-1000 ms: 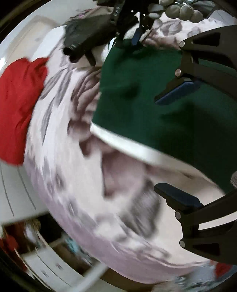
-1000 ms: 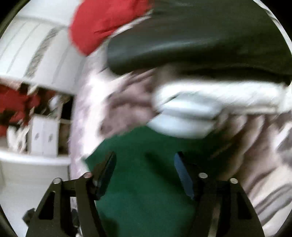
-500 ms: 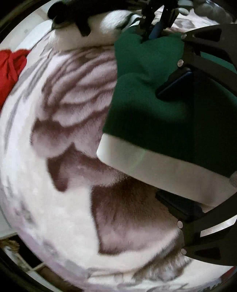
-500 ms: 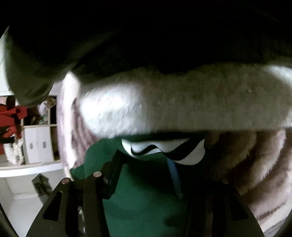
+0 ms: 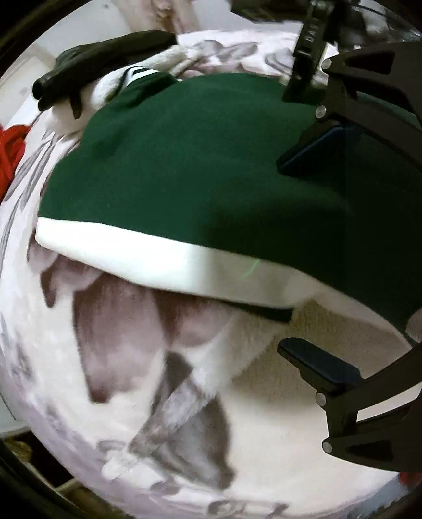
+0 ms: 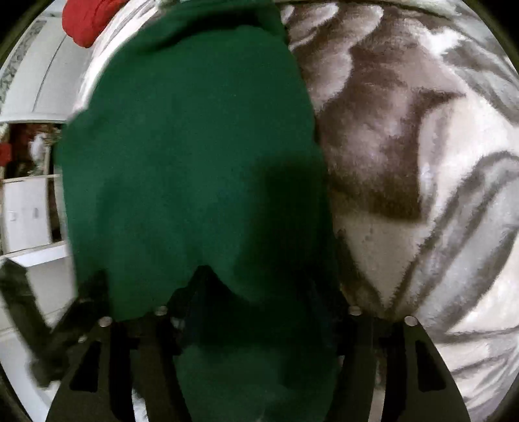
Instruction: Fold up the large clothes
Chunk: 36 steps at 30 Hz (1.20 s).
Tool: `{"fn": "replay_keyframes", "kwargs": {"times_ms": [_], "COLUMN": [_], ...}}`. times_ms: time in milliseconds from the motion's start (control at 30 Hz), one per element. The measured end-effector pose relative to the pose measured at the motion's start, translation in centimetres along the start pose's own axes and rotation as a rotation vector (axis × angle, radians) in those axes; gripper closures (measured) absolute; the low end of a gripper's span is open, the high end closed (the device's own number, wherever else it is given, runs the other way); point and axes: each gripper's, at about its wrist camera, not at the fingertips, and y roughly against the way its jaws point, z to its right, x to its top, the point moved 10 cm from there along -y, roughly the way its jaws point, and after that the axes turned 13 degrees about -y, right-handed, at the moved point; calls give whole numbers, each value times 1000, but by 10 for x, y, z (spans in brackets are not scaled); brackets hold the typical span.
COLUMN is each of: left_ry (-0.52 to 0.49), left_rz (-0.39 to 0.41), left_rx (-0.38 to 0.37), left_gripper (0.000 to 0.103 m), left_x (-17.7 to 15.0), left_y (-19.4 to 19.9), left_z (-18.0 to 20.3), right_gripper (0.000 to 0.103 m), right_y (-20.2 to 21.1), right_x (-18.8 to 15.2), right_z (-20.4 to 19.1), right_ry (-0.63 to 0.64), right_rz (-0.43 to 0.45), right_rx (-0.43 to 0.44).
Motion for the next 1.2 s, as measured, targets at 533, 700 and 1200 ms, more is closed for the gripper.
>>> {"fn": "replay_keyframes", "kwargs": {"times_ms": [533, 700, 1200], "left_ry": [-201, -215, -213], "left_rz": [89, 75, -134], "left_rx": [153, 176, 155], "left_gripper": [0, 0, 0], "left_x": [-64, -106, -209], "left_y": [87, 100, -17], "left_z": [42, 51, 41], "right_gripper": [32, 32, 32], "right_y": [93, 88, 47], "right_x": [-127, -178, -289], "right_z": [16, 39, 144], "right_ry": [-2, -2, -143], "right_rz": [189, 149, 8], "right_rx": [-140, -113, -68]}}
